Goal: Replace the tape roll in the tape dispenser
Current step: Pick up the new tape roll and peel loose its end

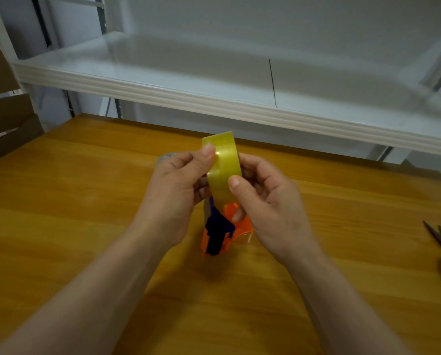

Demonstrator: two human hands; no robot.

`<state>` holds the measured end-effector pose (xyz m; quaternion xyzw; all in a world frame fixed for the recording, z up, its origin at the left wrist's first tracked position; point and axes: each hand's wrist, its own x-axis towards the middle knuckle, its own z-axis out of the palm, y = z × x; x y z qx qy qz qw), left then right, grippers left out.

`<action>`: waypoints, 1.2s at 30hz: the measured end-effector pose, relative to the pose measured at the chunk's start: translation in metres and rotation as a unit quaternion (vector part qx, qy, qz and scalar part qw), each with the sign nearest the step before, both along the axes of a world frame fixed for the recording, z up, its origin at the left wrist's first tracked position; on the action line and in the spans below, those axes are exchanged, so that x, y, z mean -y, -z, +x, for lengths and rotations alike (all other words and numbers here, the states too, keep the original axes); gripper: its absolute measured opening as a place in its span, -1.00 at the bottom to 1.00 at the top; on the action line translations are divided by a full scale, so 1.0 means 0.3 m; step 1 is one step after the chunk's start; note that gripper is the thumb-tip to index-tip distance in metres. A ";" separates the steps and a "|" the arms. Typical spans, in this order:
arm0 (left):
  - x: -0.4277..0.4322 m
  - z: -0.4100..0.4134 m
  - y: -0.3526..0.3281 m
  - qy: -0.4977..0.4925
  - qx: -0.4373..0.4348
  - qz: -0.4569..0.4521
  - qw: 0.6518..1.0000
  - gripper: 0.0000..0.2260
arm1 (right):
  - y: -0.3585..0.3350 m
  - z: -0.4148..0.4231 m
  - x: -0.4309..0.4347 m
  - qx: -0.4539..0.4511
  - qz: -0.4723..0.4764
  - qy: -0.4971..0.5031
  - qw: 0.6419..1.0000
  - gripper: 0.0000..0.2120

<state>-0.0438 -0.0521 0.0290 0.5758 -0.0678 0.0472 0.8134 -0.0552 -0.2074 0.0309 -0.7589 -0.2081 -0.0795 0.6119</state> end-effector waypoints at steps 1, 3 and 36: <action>0.004 -0.004 -0.001 -0.001 0.010 0.025 1.000 -0.64 | -0.002 0.000 0.002 -0.003 0.014 0.004 1.000 -0.72; 0.012 -0.012 0.004 -0.003 0.030 0.077 0.997 -0.70 | -0.008 0.005 0.009 -0.003 0.028 0.020 0.999 -0.75; 0.010 -0.008 0.006 -0.011 -0.013 0.040 0.999 -0.74 | 0.001 0.006 0.001 -0.017 0.037 -0.007 0.999 -0.74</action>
